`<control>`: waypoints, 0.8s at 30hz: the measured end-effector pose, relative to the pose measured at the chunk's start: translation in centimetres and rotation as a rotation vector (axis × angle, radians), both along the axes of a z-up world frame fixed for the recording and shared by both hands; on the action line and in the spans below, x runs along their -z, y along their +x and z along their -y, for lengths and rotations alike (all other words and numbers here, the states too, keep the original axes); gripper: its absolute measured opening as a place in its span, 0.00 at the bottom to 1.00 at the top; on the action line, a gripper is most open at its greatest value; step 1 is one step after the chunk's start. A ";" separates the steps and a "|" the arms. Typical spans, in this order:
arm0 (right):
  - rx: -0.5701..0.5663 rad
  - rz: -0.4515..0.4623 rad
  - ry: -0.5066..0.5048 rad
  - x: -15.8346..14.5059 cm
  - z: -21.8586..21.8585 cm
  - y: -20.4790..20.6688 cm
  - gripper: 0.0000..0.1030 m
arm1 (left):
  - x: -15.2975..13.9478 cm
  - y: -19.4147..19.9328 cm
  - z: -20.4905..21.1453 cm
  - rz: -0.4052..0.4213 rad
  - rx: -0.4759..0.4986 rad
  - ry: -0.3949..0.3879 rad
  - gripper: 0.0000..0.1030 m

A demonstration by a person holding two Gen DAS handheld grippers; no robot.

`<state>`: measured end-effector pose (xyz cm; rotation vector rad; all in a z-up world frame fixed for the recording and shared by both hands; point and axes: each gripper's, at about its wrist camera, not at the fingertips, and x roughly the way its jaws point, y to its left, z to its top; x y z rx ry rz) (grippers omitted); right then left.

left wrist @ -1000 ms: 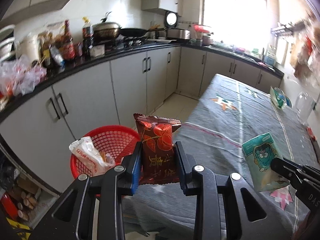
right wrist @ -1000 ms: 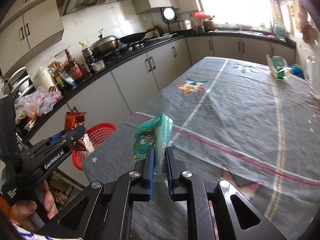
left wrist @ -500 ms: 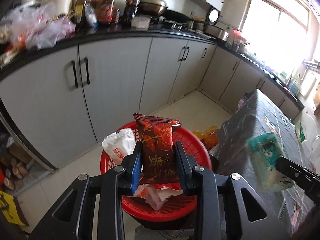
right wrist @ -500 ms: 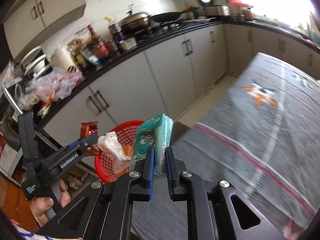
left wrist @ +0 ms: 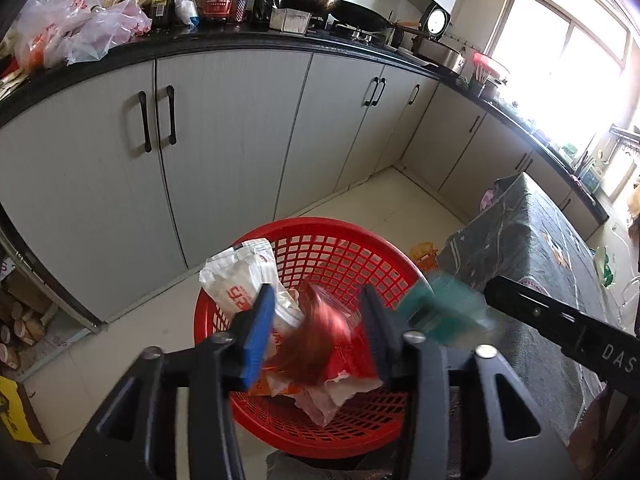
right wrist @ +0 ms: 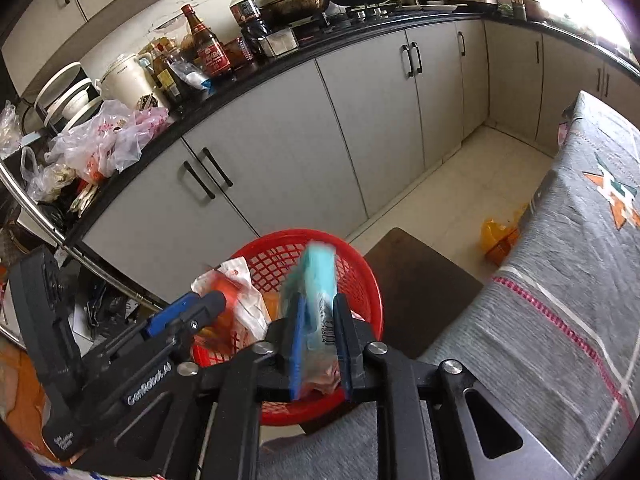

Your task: Collect trash

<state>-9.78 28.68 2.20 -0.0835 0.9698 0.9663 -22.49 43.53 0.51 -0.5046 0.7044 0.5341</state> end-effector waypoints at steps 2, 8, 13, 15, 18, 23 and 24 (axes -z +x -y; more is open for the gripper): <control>0.005 -0.007 0.004 0.1 0.0 0.2 0.18 | -0.2 -0.1 0.4 -0.006 0.000 0.023 0.47; 0.037 -0.003 0.028 -0.7 1.8 0.1 0.21 | -1.4 -0.7 2.1 -0.016 -0.012 0.109 0.56; 0.068 0.034 0.044 -1.8 4.3 -0.7 0.23 | -2.8 -1.4 3.6 -0.016 -0.026 0.191 0.65; 0.078 0.053 0.049 -2.2 5.6 -1.2 0.24 | -3.6 -1.9 4.6 -0.017 -0.048 0.250 0.71; 0.097 0.088 0.051 -2.6 7.4 -2.2 0.26 | -4.8 -2.8 5.9 0.011 -0.074 0.315 0.80; 0.120 0.154 0.041 -3.2 9.9 -4.2 0.33 | -7.2 -4.9 8.5 0.109 -0.160 0.439 0.92; 0.126 0.166 0.041 -3.3 10.5 -4.7 0.34 | -7.6 -5.2 8.9 0.123 -0.171 0.457 0.94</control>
